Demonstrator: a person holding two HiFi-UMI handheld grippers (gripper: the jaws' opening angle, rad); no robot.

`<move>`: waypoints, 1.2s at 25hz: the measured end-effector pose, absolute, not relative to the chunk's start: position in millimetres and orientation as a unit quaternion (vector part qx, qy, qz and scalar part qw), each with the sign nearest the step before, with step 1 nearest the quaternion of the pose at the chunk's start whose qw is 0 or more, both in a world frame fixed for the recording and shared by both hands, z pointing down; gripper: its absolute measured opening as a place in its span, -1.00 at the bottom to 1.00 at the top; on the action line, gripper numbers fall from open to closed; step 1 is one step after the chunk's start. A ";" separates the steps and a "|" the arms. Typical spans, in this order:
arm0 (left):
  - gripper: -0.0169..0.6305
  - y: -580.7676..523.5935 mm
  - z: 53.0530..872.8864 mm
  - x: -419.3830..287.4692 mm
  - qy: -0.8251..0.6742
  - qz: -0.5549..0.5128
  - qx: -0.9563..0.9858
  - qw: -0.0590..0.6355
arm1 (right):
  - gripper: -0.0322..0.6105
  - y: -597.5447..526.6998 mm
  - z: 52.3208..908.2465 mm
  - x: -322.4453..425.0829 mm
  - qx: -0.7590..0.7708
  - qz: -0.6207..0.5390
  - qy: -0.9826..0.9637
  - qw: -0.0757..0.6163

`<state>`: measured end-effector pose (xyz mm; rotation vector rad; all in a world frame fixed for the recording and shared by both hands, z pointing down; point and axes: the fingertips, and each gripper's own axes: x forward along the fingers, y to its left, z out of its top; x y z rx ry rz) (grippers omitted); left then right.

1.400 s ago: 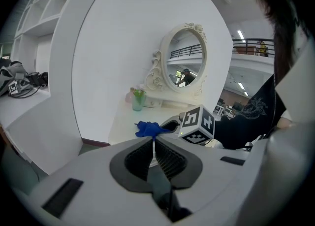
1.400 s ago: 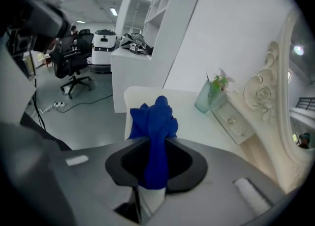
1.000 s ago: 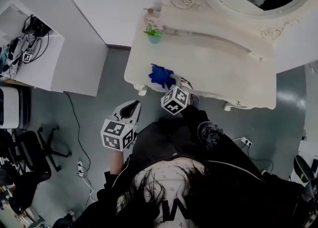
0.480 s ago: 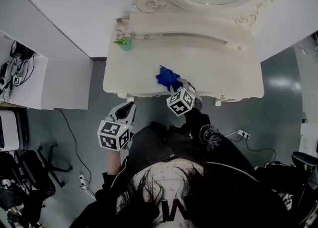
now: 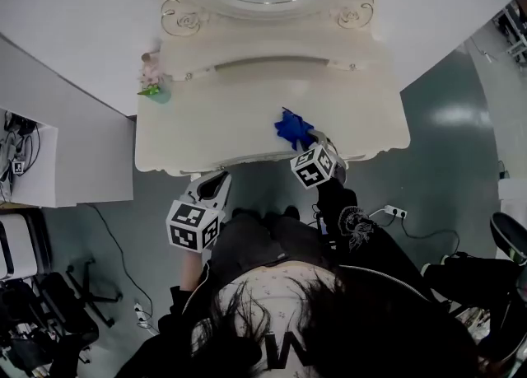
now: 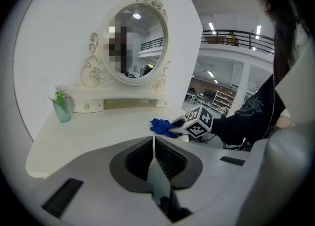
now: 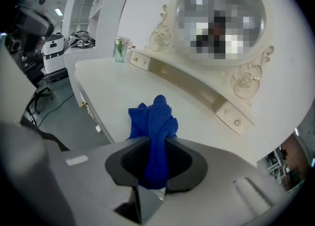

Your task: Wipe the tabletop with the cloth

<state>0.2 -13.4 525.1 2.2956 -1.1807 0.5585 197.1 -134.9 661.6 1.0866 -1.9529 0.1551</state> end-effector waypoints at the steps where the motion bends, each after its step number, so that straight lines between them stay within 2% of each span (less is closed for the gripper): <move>1: -0.95 -16.8 523.9 8.7 -0.432 0.205 0.843 0.246 | -0.64 -136.9 661.9 214.5 0.444 0.068 -0.780 0.435; 20: -0.94 -38.6 531.5 164.9 -0.392 0.216 0.863 0.233 | -0.64 -133.3 661.9 500.8 0.568 0.115 -0.684 0.443; 25: -0.94 -36.0 532.0 180.0 -0.389 0.222 0.863 0.232 | -0.64 -127.4 662.7 556.9 0.603 0.120 -0.651 0.445; 30: -0.94 -30.0 530.5 175.2 -0.399 0.237 0.855 0.230 | -0.64 -128.0 661.4 578.2 0.626 0.127 -0.639 0.429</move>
